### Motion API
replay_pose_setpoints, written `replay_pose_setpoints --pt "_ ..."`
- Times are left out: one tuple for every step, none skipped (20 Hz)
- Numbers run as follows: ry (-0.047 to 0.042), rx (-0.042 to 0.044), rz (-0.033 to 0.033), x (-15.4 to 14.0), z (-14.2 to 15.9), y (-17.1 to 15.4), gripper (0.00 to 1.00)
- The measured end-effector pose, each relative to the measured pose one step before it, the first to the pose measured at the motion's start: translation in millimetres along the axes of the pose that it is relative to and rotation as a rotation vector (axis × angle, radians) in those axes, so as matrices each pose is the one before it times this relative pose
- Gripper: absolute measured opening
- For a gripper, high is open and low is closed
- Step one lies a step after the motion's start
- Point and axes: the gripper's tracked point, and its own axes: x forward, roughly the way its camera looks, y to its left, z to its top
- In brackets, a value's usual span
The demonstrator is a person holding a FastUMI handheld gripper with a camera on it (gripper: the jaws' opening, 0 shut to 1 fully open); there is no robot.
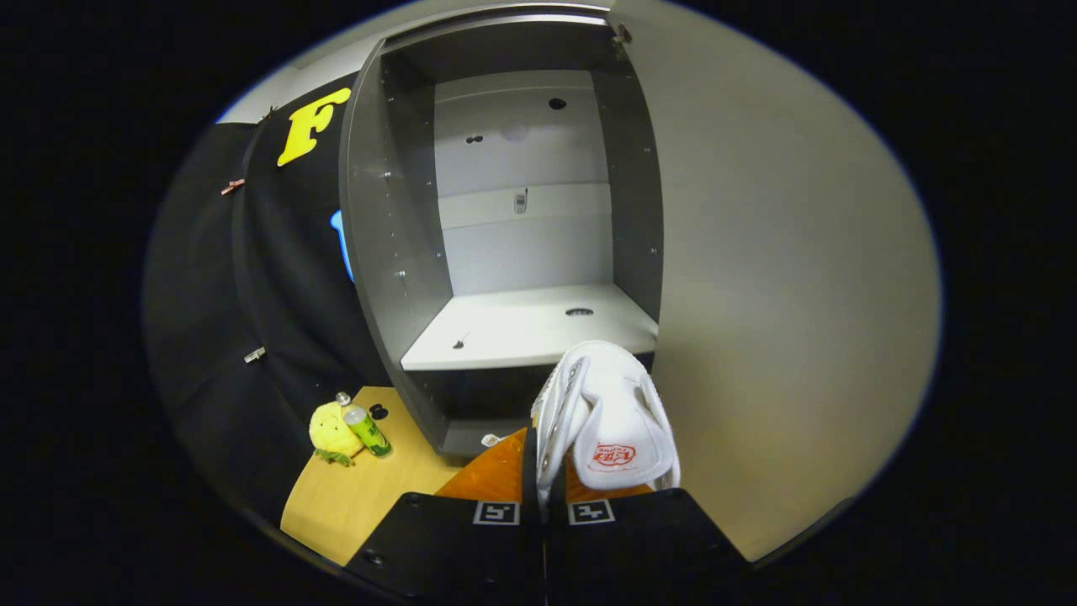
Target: Open the shoe cabinet door, grab the shoes and put them into the shoe cabinet, then close the shoe cabinet door.
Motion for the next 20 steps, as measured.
replay_pose_setpoints --pt "-0.0123 -0.00497 0.00546 6.29 12.89 3.45 0.06" --pt "-0.00614 -0.00921 0.00345 7.08 11.08 3.13 0.06" --pt "-0.01132 -0.00757 0.00177 9.15 11.6 2.77 0.06" --pt "-0.00559 -0.00525 0.00185 8.52 9.88 1.68 0.06" --pt "-0.00622 -0.00261 0.00116 11.84 9.37 2.53 0.06" --pt "0.00072 0.00713 0.00146 10.6 7.55 1.0 0.06" --pt "0.00722 -0.00231 0.0009 11.59 5.7 0.59 0.06" --pt "-0.00019 -0.00643 -0.00263 12.54 5.21 0.0 0.06" --pt "0.00371 -0.0157 -0.00538 13.27 2.36 -0.93 0.06" --pt "0.00615 -0.01972 -0.00298 12.77 1.32 0.56 0.06" --pt "0.01652 -0.01429 0.00113 14.92 -2.07 2.63 0.06" --pt "0.01999 -0.00776 0.00488 13.41 -1.04 2.7 0.06" --pt "0.01226 -0.00349 0.00476 12.2 -0.41 1.27 0.06" --pt "0.01488 0.00205 0.00429 13.44 -1.1 2.39 0.06" --pt "0.014 -0.00587 0.00174 13.9 -0.38 1.23 0.06" --pt "0.01071 -0.01537 -0.00202 15.36 0.62 2.27 0.06" --pt "0.00829 -0.02361 -0.00337 14.88 0.87 0.99 0.06" --pt "0.00601 -0.02102 -0.00293 13.4 3.07 0.88 0.06" --pt "0.00897 -0.01138 0.00315 13.02 4.35 2.23 0.06" --pt "0.0086 -0.00674 0.00395 11.93 4.63 1.7 0.06"
